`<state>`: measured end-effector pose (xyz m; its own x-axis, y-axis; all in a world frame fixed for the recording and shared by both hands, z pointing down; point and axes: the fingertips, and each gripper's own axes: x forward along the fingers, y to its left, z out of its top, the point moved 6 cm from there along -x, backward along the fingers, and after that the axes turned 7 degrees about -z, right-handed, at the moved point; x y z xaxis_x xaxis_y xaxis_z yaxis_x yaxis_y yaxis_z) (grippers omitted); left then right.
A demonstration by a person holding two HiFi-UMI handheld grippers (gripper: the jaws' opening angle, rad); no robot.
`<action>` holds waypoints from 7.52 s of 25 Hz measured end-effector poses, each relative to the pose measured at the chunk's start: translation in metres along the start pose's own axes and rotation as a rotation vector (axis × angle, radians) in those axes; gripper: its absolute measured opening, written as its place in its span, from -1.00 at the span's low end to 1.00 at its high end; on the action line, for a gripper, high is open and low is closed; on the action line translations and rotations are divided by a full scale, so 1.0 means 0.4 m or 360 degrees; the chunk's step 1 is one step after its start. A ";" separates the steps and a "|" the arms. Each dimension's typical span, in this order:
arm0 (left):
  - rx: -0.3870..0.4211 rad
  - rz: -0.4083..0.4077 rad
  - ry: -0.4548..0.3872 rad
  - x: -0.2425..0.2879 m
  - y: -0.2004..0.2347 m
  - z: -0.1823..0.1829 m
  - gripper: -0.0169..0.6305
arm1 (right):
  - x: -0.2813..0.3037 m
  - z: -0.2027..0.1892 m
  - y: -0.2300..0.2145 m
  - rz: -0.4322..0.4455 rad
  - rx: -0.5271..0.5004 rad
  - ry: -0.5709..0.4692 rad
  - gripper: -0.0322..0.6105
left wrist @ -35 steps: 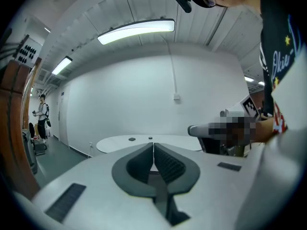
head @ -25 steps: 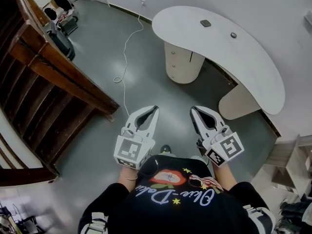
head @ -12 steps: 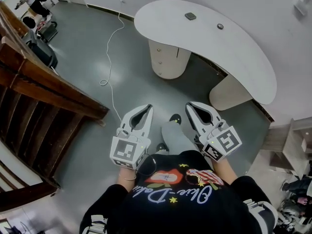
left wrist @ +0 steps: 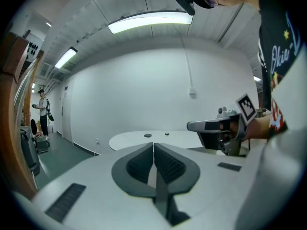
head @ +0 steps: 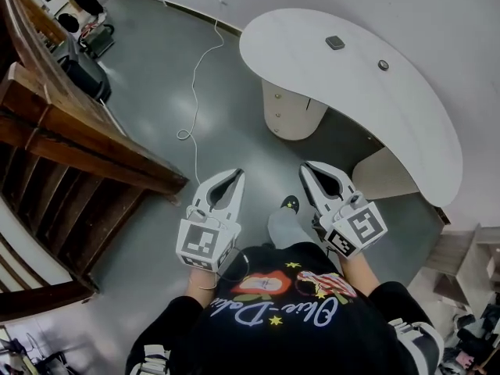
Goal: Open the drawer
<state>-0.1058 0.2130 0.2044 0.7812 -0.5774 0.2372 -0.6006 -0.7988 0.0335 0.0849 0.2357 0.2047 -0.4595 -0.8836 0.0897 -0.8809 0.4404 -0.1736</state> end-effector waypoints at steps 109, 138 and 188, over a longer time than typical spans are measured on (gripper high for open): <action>-0.0353 -0.0153 0.0624 1.148 0.594 -0.774 -0.64 | 0.638 -0.531 -0.516 -0.0171 0.0181 0.0538 -0.90; -0.0359 -0.0148 0.0671 1.015 0.586 -0.805 -0.64 | 0.685 -0.513 -0.454 -0.0112 0.0176 0.0533 -0.90; -0.0402 -0.0126 0.0724 0.872 0.568 -0.842 -0.64 | 0.690 -0.504 -0.432 -0.0120 0.0166 0.0532 -0.89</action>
<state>-0.0273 -0.1131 0.6218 0.7068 -0.3405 0.6201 -0.6088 -0.7392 0.2881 0.0872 -0.0523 0.4573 -0.4204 -0.8047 0.4191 -0.9054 0.3420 -0.2517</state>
